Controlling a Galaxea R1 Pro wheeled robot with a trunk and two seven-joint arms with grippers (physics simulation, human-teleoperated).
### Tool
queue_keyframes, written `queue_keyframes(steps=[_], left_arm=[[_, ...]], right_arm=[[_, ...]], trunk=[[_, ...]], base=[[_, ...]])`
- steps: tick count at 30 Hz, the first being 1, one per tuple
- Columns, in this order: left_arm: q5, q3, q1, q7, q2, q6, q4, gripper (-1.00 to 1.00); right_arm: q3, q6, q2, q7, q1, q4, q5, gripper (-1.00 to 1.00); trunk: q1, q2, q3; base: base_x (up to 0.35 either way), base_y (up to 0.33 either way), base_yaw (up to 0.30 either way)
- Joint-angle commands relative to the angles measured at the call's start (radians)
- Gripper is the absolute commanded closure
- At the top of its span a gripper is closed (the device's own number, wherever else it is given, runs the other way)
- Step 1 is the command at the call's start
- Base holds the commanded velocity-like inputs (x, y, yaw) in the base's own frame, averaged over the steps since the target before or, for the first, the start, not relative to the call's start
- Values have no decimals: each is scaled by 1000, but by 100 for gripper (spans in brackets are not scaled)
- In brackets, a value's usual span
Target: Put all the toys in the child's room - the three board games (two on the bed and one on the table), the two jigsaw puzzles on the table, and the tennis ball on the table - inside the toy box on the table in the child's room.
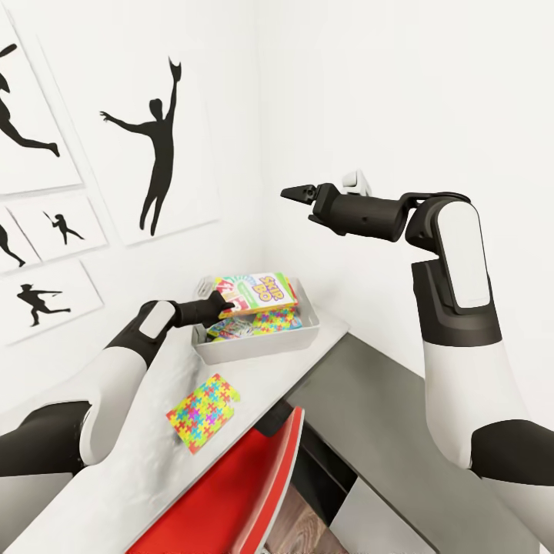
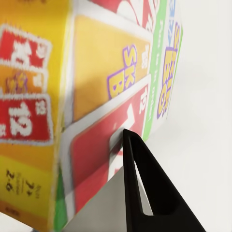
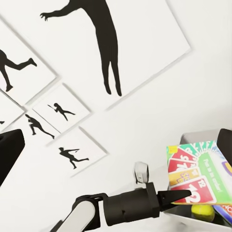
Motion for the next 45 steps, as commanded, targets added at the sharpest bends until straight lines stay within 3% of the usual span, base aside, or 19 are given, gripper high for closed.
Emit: queue_keyframes(steps=[1,22,45], left_arm=[[-5,7,-1,-5,0,7,-1,100],[-5,7,-17,-5,0,-37,-4,100],[-6,5,-53,-5,2,-39,-4,100]], right_arm=[[0,2,0,-10,-1,0,-9,-100],[1,2,1,-10,-1,-2,-9,-100],[0,0,2,-10,-1,-14,-9,-100]], trunk=[[1,-2,-4],[1,-2,-38],[1,-2,-76]], base=[[0,0,0],[0,0,0],[0,0,0]])
